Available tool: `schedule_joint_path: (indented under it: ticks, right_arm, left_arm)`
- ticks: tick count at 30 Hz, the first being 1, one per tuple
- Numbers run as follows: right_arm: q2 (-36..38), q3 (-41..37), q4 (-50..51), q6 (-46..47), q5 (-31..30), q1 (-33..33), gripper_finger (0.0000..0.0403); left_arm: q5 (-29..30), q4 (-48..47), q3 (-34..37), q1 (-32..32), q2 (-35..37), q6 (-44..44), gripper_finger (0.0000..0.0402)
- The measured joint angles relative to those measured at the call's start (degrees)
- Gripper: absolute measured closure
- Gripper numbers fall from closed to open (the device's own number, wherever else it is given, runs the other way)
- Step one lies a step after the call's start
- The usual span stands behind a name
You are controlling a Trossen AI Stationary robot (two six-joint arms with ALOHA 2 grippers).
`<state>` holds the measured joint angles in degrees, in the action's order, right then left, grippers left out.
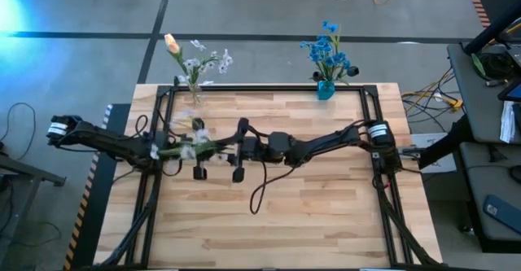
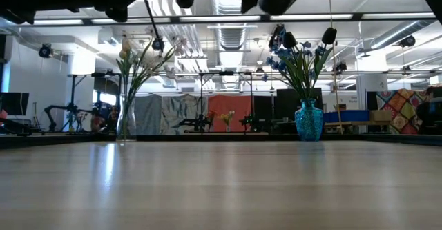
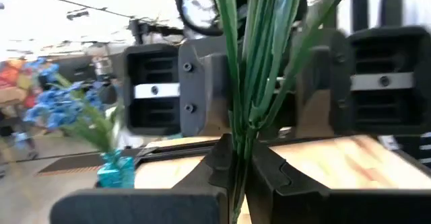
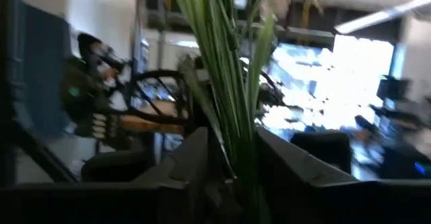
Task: Sort flowers into vase by color
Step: Put the white flower into the transparent vase
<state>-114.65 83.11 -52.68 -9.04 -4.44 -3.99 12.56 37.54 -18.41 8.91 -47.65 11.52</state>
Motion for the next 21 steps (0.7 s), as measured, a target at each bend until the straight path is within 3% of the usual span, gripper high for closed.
schedule_joint_path:
  ticks: [6,11,15,21]
  right_arm:
    - [5.94,0.00,12.27,-1.21,-8.80,-0.11,0.0232]
    - [10.47,0.00,20.68,-4.11,-14.74,-0.91,0.0221]
    - [12.65,0.00,26.38,-7.46,-20.63,-2.05,0.0245]
    - [13.48,-1.43,31.80,-8.77,-21.15,-2.56,0.0320]
  left_arm:
    - [6.18,-7.73,-2.69,-0.46,0.70,0.47,0.0400]
    - [10.58,-15.22,-6.66,-0.84,1.31,0.47,0.0401]
    - [13.39,-18.38,-8.01,-0.92,2.52,0.46,0.0401]
    - [14.59,-18.93,-5.63,-2.14,5.41,-0.01,0.0401]
